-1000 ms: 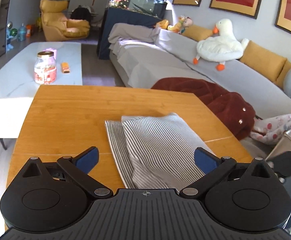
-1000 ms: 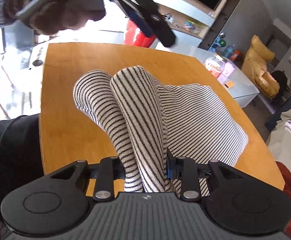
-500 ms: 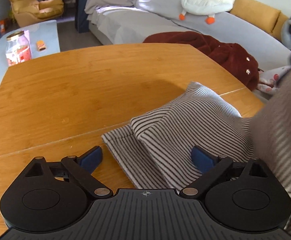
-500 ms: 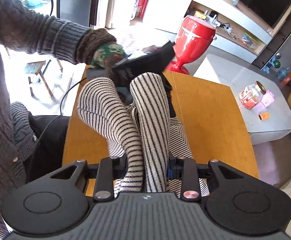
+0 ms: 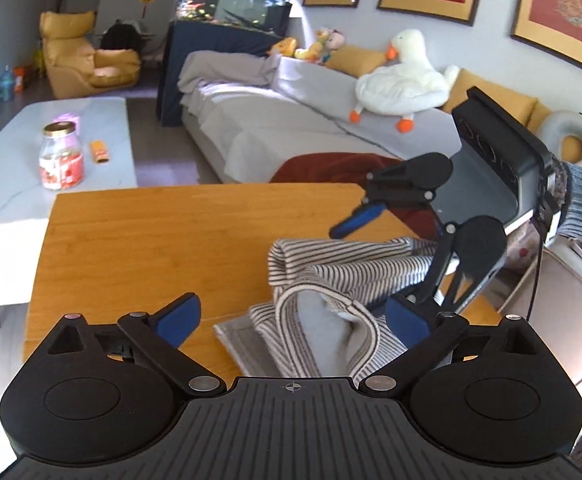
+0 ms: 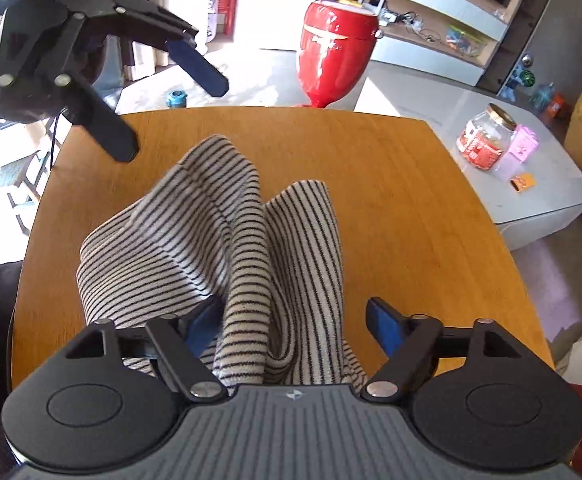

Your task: Fold clothes

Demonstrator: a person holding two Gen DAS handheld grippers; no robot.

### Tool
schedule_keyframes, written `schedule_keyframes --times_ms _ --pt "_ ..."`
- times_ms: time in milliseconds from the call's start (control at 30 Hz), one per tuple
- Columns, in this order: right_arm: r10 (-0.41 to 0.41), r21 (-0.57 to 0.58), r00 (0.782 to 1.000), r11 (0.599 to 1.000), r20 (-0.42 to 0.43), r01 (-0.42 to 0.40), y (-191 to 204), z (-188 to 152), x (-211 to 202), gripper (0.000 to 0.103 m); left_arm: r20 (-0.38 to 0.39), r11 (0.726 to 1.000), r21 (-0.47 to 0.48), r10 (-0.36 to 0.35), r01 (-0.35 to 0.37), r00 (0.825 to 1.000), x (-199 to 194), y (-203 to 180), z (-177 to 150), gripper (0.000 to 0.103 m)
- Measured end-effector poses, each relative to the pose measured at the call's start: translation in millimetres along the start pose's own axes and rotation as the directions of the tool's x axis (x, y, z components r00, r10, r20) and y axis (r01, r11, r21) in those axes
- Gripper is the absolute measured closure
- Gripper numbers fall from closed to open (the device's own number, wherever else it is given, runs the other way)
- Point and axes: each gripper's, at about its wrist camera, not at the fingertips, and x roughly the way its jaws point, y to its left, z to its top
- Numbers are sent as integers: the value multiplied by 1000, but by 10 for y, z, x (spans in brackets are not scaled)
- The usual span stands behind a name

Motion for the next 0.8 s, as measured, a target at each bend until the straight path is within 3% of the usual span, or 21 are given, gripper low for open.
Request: schedule_keyframes --times_ms 133,233,333,433,500,567,633,700,800 --pt "-70 113 994 992 84 60 -51 -181 -355 3 -41 996 86 -15 19 999 272 -227 -45 1" --pt "-127 199 982 975 142 98 -89 -316 -622 1 -66 994 106 21 -14 998 487 -246 -47 1" --pt "-188 286 963 949 191 129 -127 -450 -876 0 -79 997 71 50 -44 996 631 -164 -27 1" --pt "-227 373 960 915 164 153 -171 -536 -727 0 -77 999 2 47 -47 996 706 -58 -4 1" --pt "-251 429 957 887 144 169 -201 -593 -629 10 -66 998 -28 51 -53 997 719 8 14 1" --pt "-274 483 954 856 122 184 -230 -650 -530 45 -58 999 -22 34 -35 998 713 3 33 1" --pt "-296 535 950 821 99 200 -260 -707 -431 52 -55 1000 -5 9 -9 998 704 -18 60 1" --pt "-316 582 946 784 73 217 -287 -763 -323 53 -59 999 33 -3 5 998 706 -86 92 1" --pt "-343 576 938 777 50 254 -263 -789 -76 53 -49 996 84 -3 7 999 715 -200 159 1"
